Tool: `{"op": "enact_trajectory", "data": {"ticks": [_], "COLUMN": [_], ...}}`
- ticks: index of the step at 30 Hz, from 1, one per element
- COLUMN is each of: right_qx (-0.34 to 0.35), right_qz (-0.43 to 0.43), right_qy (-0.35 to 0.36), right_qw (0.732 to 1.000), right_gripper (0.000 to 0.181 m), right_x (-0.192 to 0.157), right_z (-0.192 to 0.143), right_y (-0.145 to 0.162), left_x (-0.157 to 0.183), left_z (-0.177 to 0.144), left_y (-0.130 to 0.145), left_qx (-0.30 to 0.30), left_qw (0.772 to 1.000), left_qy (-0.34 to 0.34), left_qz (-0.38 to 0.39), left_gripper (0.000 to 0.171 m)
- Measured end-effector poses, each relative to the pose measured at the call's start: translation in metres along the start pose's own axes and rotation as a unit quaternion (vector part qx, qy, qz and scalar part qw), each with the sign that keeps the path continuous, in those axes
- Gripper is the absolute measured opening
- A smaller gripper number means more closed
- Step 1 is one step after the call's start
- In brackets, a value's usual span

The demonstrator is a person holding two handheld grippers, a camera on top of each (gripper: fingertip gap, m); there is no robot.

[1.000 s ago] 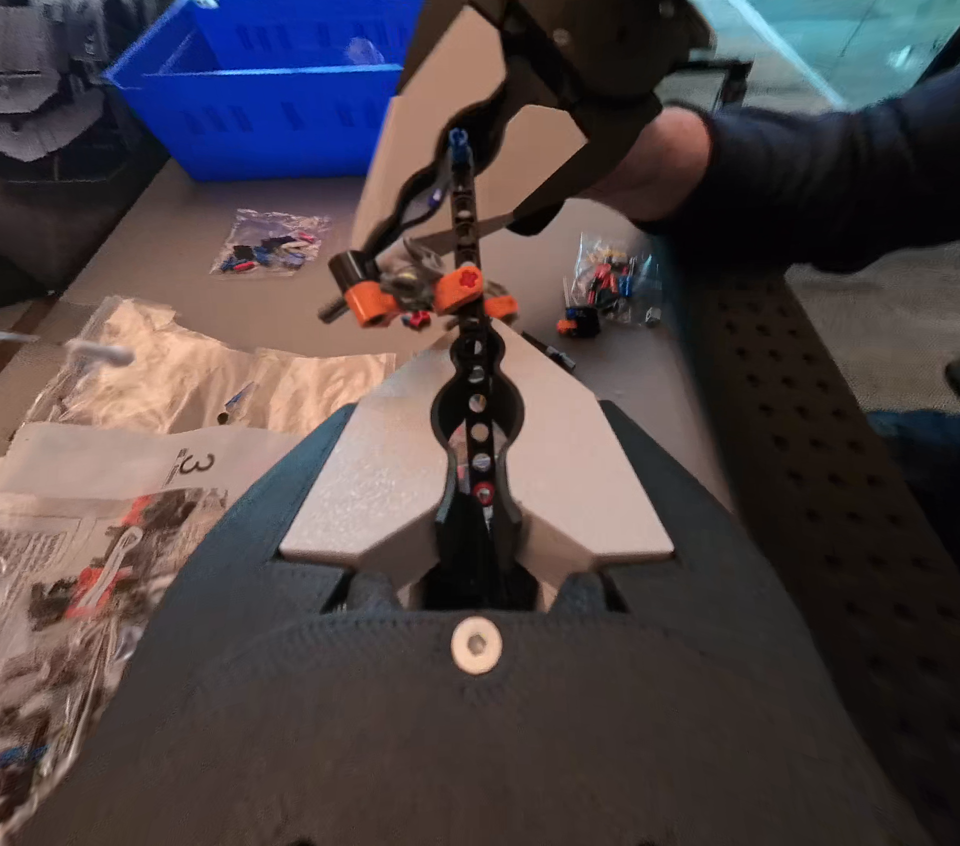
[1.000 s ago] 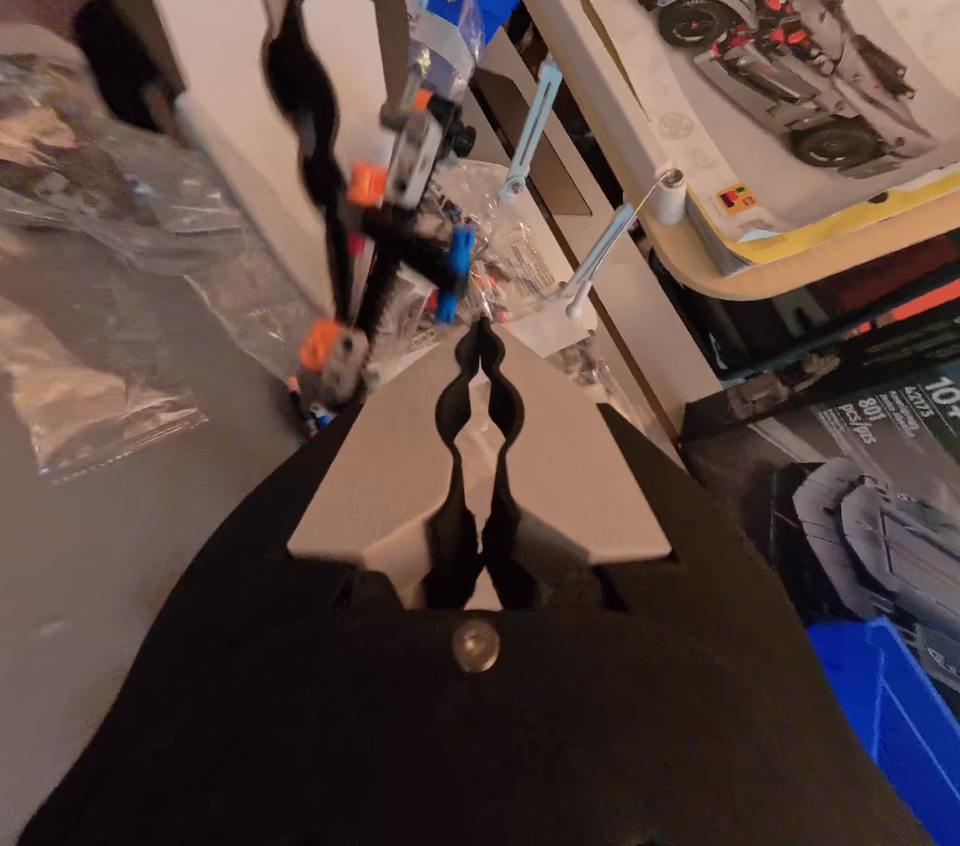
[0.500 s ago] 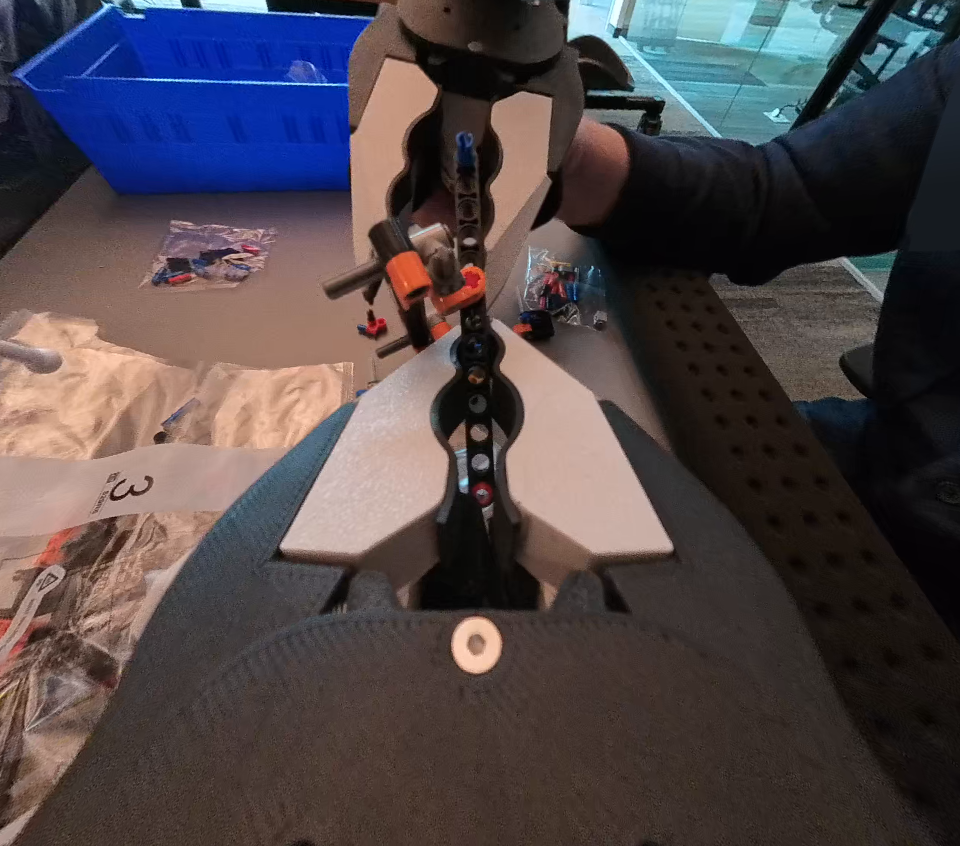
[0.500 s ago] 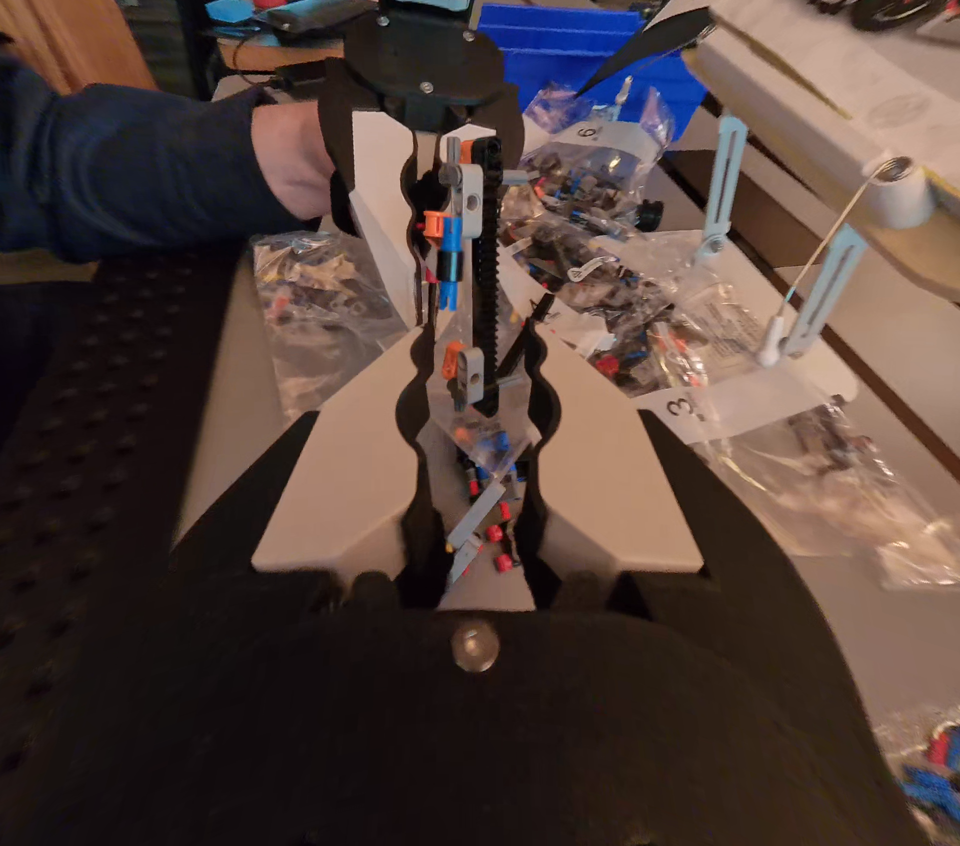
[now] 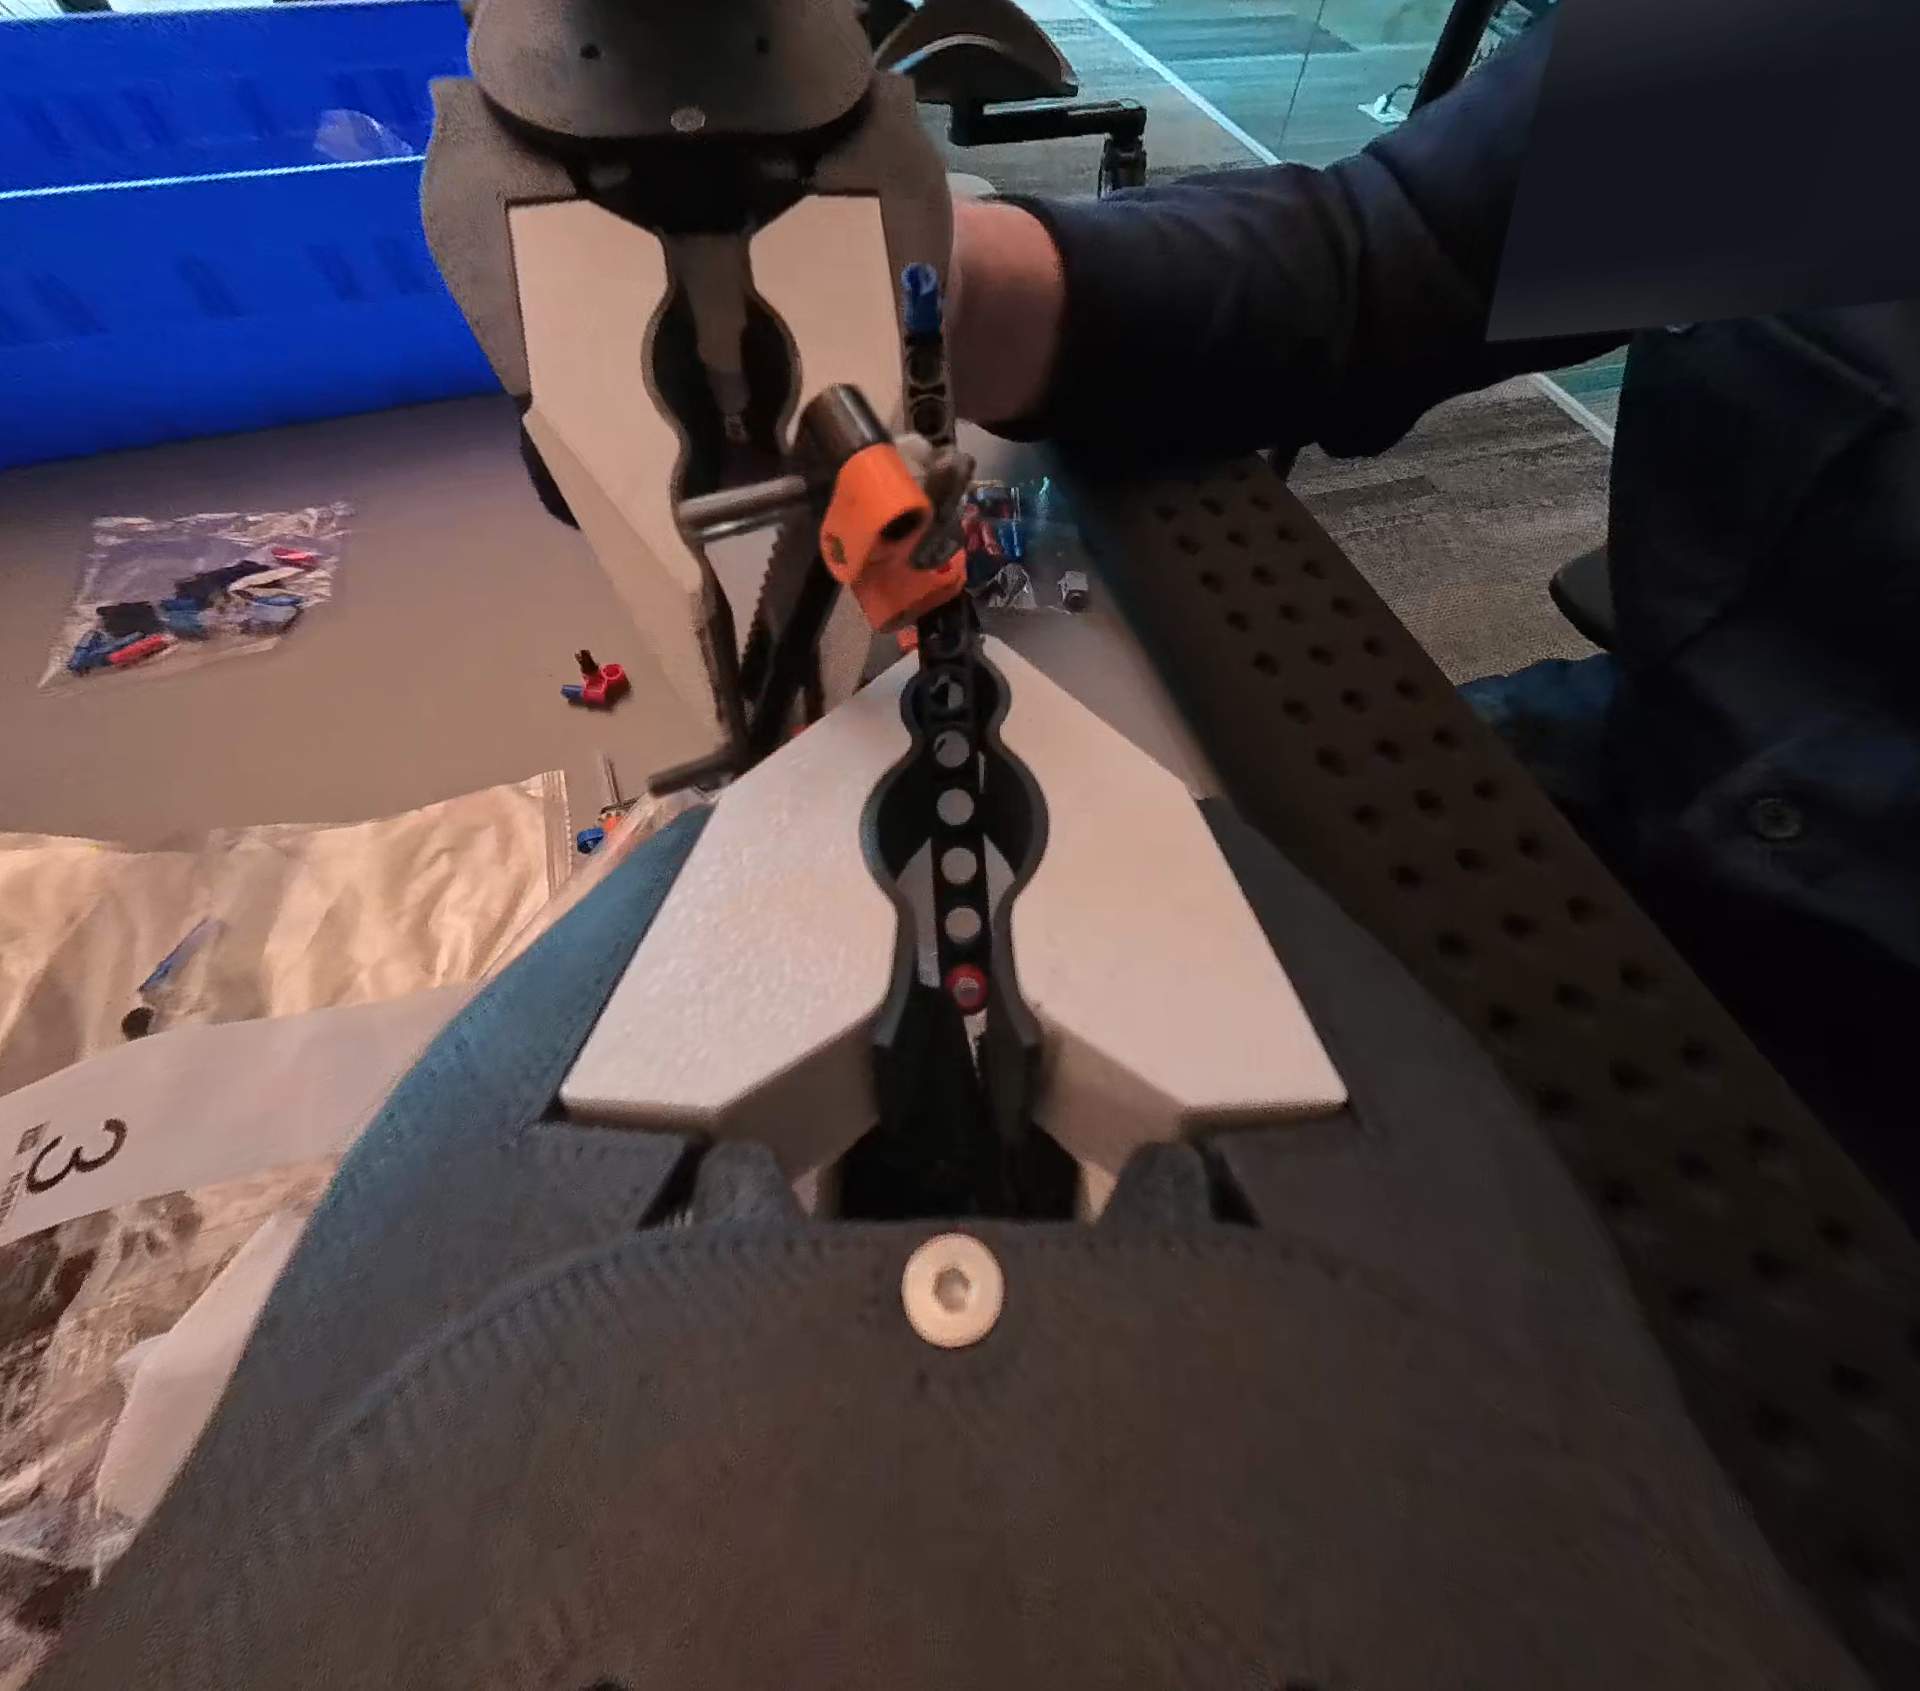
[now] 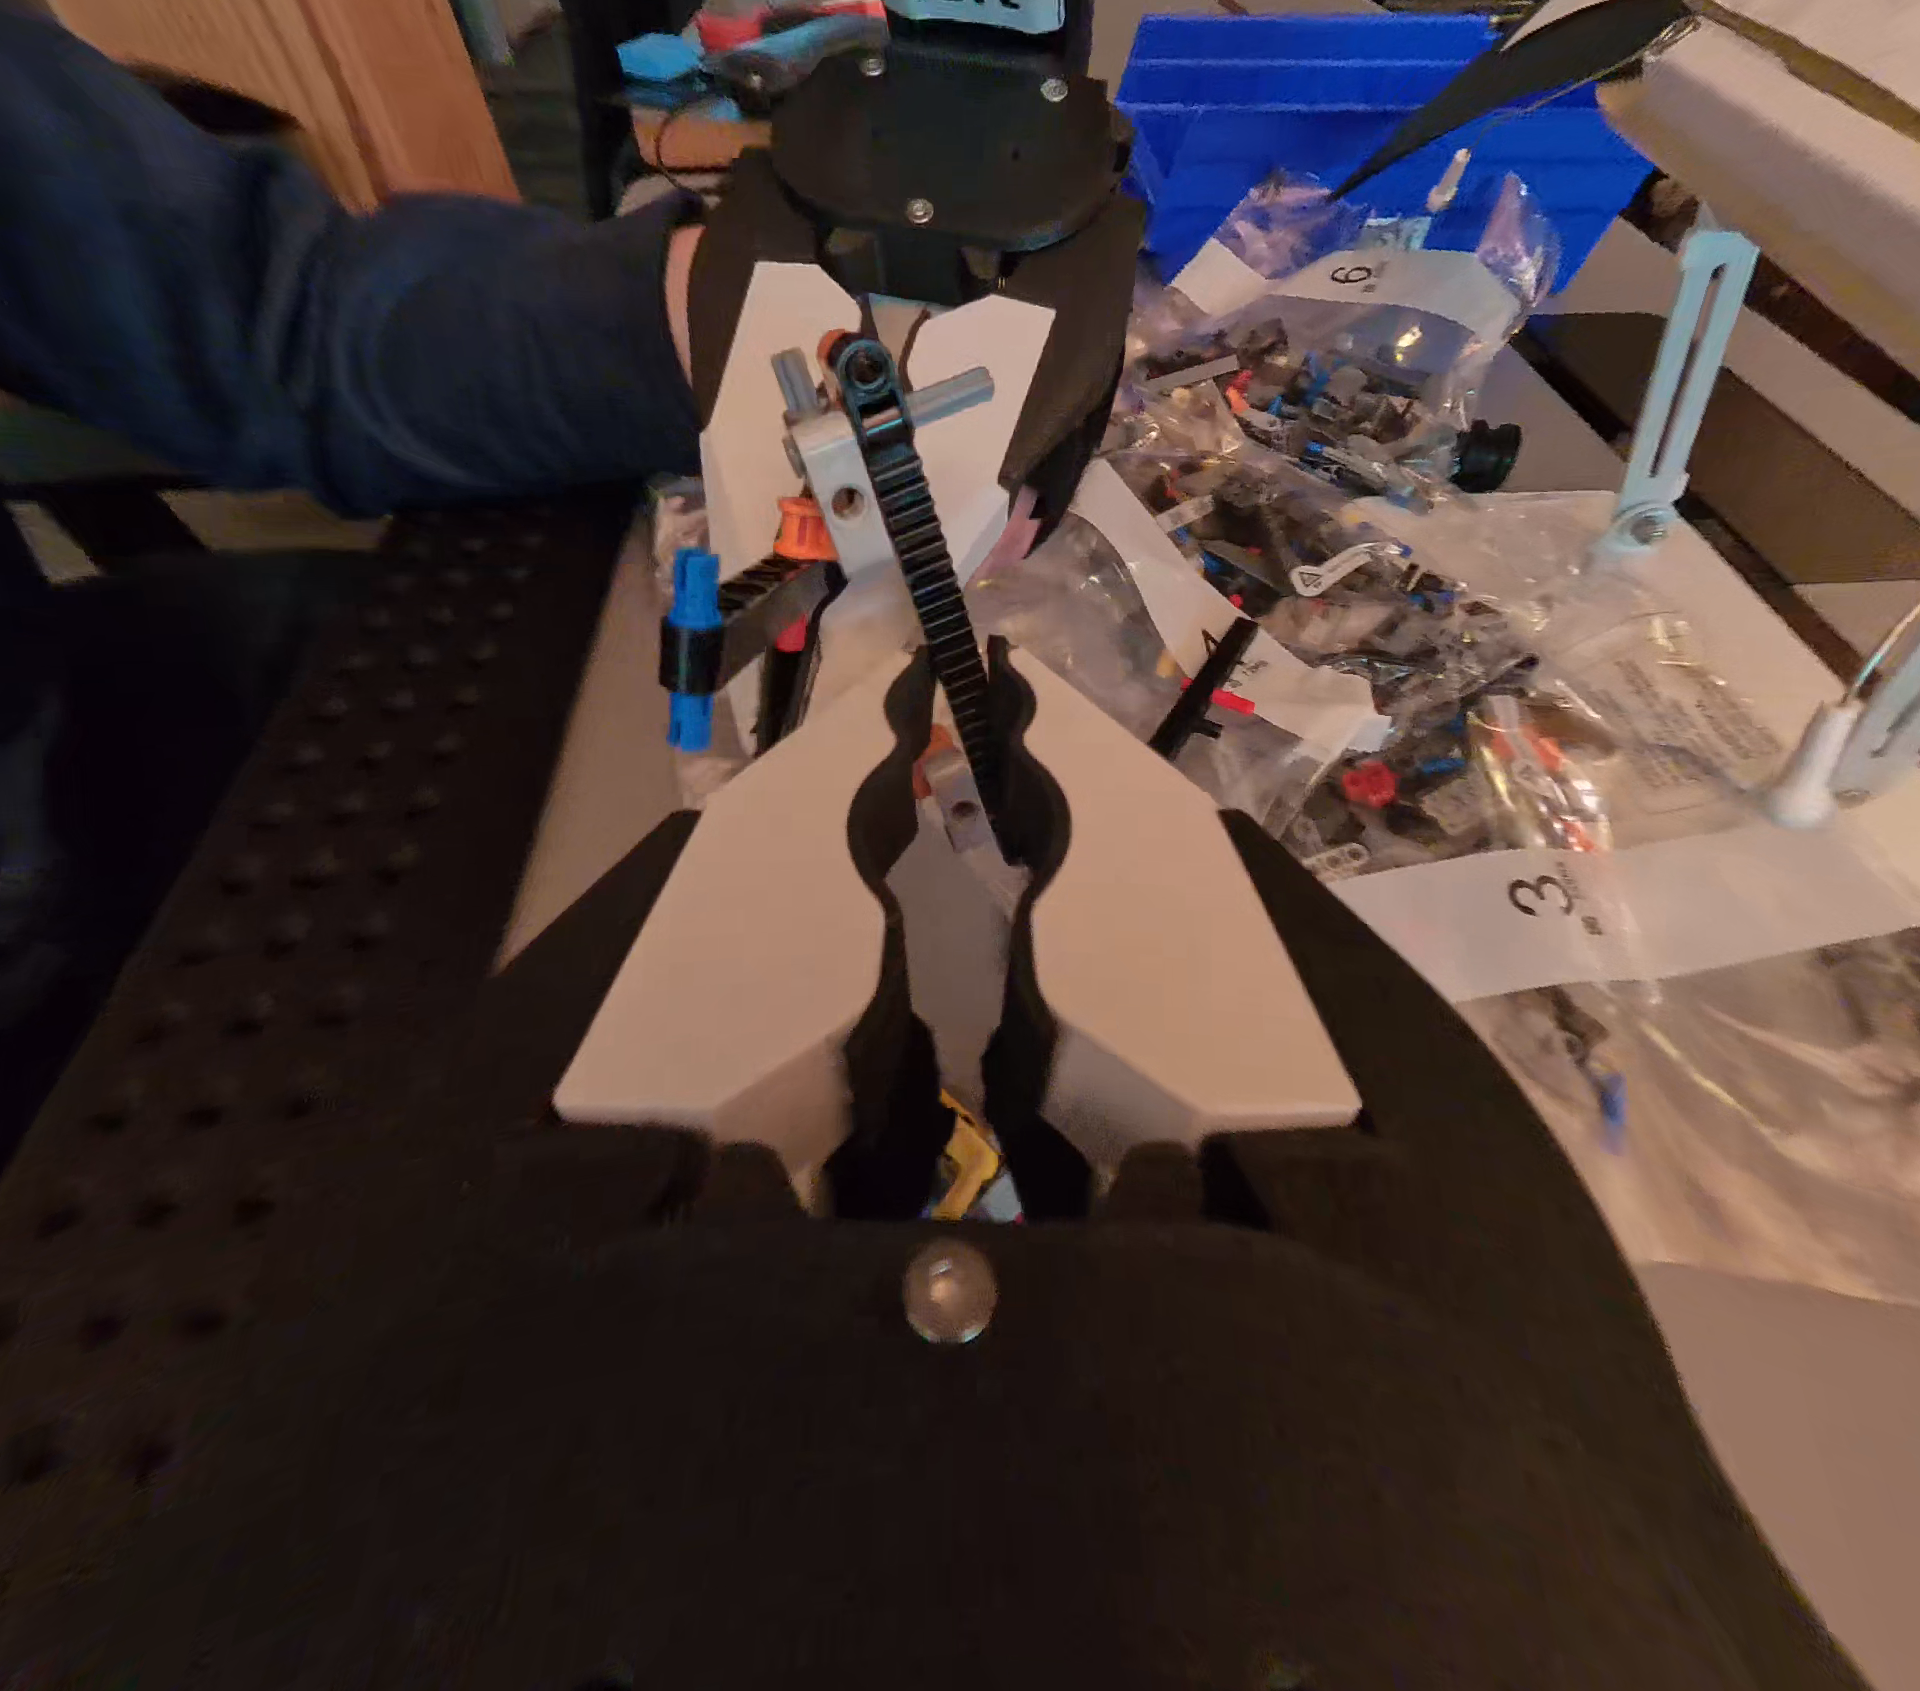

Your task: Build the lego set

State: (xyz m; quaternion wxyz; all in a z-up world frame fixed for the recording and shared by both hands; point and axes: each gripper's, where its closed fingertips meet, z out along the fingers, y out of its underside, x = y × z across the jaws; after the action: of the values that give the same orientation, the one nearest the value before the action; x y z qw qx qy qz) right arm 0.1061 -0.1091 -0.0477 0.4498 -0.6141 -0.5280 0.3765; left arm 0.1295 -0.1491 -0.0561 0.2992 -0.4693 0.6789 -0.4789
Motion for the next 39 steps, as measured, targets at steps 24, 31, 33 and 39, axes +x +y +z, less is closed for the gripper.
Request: {"op": "enact_trajectory", "data": {"ticks": [24,31,33,39], "right_qx": [-0.049,-0.074,-0.088,-0.074], "right_qz": [-0.038,-0.059,-0.074,-0.063], "right_qy": [0.227,0.247,0.253,0.237], "right_qw": [0.972,0.964,0.961,0.967], "right_gripper": [0.006,0.006,0.006,0.006], "right_x": [0.055,0.057,0.057,0.055], "right_z": [-0.027,-0.021,-0.019,-0.021], "right_y": [-0.002,0.003,0.005,0.004], "left_x": [-0.059,-0.071,-0.077,-0.073], "left_z": [-0.031,-0.029,-0.026,-0.026], "left_y": [-0.013,-0.014,-0.013,-0.012], "left_qx": [0.060,0.021,0.024,0.016], "left_qw": [0.984,0.971,0.967,0.970], "left_qy": [-0.157,-0.236,-0.254,-0.241], "left_qz": [-0.053,-0.012,-0.015,-0.013], "left_gripper": [0.036,0.031,0.025,0.015]}}
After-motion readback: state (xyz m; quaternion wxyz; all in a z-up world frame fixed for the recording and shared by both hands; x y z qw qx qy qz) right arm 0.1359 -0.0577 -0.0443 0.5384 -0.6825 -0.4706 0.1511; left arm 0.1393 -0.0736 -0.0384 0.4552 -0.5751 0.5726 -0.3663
